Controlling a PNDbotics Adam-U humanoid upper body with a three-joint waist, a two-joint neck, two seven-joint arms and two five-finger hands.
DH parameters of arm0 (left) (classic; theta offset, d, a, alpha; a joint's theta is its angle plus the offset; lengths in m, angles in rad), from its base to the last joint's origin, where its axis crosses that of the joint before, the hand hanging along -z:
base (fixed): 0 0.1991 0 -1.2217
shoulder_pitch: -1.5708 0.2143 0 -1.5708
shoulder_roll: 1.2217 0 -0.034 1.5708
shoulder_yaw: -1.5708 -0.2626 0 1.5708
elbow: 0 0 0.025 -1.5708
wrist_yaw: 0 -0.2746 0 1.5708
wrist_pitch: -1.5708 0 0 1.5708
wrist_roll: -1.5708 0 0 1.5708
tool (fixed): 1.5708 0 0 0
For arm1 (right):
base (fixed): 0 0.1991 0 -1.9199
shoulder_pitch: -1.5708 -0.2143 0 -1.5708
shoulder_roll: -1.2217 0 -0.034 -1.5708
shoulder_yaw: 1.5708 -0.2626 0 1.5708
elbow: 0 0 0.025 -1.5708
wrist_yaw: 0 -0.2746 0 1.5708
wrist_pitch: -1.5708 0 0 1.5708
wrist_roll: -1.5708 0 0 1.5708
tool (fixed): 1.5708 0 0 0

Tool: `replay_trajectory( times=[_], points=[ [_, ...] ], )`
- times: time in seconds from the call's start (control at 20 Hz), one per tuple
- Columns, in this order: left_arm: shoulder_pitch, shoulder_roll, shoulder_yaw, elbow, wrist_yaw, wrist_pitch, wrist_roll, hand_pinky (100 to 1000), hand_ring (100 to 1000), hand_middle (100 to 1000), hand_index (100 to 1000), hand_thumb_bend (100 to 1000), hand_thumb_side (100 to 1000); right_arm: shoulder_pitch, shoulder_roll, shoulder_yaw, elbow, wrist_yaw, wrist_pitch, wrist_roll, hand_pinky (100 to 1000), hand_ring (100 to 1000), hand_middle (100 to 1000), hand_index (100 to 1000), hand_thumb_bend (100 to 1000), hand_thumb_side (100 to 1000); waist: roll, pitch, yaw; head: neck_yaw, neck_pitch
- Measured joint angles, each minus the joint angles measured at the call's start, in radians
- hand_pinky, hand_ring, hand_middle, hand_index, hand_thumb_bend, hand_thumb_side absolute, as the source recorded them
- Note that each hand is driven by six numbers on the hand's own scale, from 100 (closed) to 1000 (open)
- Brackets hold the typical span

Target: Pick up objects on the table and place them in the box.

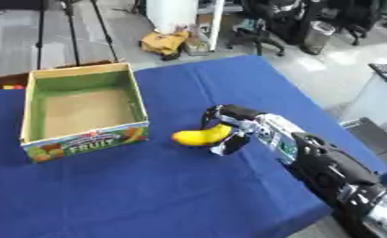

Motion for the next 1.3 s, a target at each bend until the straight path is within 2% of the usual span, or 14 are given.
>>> replay_trajectory(
  times=[0.4,1.3],
  points=[
    [0.0,0.0,0.001,0.0,-0.002,-0.001,0.001,477,604,514,461,853,532,0.001,0.0,-0.005,-0.013,0.002,0.001,-0.011,855,883,785,659,188,240,-0.007,-0.01,-0.006,0.002,0.0],
    [0.002,0.002,0.005,0.0,-0.018,-0.013,0.005,480,604,514,467,854,534,0.009,-0.04,-0.044,-0.068,-0.005,0.007,-0.065,863,890,790,657,168,245,-0.051,-0.042,-0.016,0.011,0.001]
  ],
)
